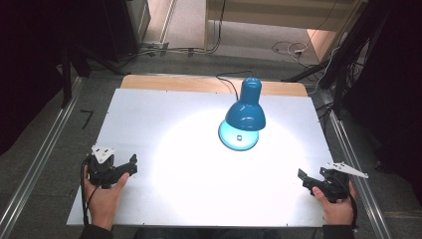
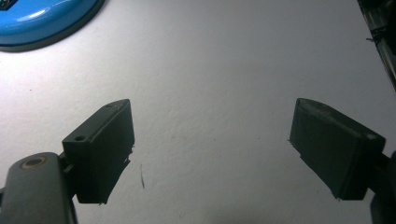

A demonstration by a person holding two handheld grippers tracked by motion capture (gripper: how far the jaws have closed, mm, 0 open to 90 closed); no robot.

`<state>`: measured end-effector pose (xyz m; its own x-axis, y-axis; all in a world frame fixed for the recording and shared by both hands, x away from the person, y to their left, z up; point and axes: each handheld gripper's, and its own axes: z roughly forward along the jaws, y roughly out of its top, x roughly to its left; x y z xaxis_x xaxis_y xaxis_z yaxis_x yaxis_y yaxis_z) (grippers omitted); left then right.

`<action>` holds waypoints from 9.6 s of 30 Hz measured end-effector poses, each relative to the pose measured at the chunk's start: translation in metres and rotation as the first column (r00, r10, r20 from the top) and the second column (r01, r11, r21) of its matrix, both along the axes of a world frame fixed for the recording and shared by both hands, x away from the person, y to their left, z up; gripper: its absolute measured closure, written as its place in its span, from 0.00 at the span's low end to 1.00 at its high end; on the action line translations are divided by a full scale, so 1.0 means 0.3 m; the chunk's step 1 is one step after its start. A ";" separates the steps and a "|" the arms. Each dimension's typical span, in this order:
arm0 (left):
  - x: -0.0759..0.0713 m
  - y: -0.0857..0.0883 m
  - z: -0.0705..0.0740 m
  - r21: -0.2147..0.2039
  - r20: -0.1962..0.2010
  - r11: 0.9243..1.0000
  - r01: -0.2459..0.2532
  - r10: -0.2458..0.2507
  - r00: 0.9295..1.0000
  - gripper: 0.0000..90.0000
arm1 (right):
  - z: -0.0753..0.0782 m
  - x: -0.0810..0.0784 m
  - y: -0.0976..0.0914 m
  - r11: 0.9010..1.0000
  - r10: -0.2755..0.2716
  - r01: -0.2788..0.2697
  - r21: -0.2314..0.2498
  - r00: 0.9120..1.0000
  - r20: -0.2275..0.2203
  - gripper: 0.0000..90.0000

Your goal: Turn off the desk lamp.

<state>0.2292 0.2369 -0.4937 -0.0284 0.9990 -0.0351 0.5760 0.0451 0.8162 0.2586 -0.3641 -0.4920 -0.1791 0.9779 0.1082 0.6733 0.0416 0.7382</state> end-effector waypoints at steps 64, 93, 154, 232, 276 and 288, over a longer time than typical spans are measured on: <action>0.002 -0.004 -0.012 0.013 0.007 1.000 0.006 -0.006 1.000 0.12 | -0.001 0.178 0.280 0.984 0.175 -0.175 0.008 0.983 0.053 0.15; 0.004 0.008 -0.014 -0.018 0.008 1.000 0.005 -0.005 1.000 0.13 | -0.003 0.246 0.389 0.977 0.213 -0.213 -0.005 0.975 0.065 0.21; 0.001 0.012 -0.012 -0.015 0.015 1.000 0.013 -0.013 1.000 0.14 | -0.050 0.330 0.592 0.945 0.319 -0.328 0.021 0.931 0.177 0.98; 0.000 0.015 -0.013 -0.031 0.022 0.999 0.009 -0.008 1.000 0.15 | -0.014 0.374 0.433 0.962 0.232 -0.252 0.107 0.958 0.165 0.33; 0.007 0.015 -0.016 -0.043 0.017 0.999 0.011 -0.010 1.000 0.15 | -0.010 0.335 0.330 0.973 0.204 -0.217 0.082 0.968 0.144 0.26; 0.007 0.017 -0.016 -0.046 0.017 0.999 0.011 -0.011 1.000 0.15 | -0.006 0.324 0.307 0.975 0.195 -0.208 0.076 0.970 0.146 0.26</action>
